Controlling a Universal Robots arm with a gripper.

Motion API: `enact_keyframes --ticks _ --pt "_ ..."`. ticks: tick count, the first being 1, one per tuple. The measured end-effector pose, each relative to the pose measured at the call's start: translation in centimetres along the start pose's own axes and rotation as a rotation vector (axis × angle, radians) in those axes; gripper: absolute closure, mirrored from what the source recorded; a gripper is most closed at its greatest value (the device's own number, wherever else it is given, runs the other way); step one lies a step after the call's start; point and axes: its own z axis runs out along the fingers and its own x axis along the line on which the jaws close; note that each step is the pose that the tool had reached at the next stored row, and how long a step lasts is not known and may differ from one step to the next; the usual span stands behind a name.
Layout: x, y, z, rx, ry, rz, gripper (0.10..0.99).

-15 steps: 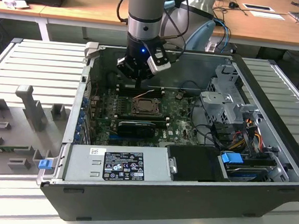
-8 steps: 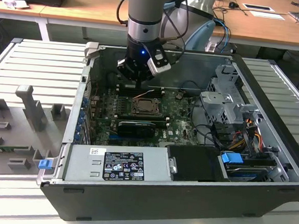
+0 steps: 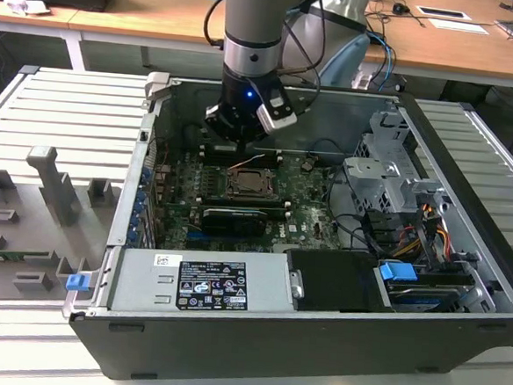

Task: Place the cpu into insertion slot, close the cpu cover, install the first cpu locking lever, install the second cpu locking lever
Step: 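Install the first cpu locking lever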

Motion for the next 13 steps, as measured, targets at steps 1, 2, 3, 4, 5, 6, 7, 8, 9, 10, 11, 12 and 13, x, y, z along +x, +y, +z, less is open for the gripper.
enact_keyframes --ticks 1,2,3,4,5,6,7,8,9,10,11,12,13 --pt "-0.19 0.04 0.13 0.000 0.0000 -0.001 0.980" --pt "-0.23 0.07 0.24 0.000 0.0002 -0.002 0.980" --pt "-0.26 0.10 0.33 0.000 0.0003 -0.003 0.980" --pt "-0.33 0.16 0.40 0.000 0.0004 -0.004 0.980" --pt "-0.85 0.45 0.77 0.000 0.0006 -0.006 0.980" --pt "-1.77 0.47 1.17 0.000 0.0005 -0.006 0.980" --pt "-2.31 0.49 1.70 0.000 0.0006 -0.005 0.980" --pt "-2.47 0.48 1.82 0.000 0.0006 -0.005 0.980" --pt "-2.67 0.46 2.03 0.000 0.0005 -0.006 0.980" --pt "-2.73 0.45 2.10 0.000 0.0005 -0.006 0.980" --pt "-2.79 0.45 2.18 0.000 0.0005 -0.006 0.980" --pt "-2.83 0.44 2.27 0.000 0.0006 -0.006 0.980" --pt "-2.87 0.43 2.35 0.000 0.0005 -0.006 0.980"
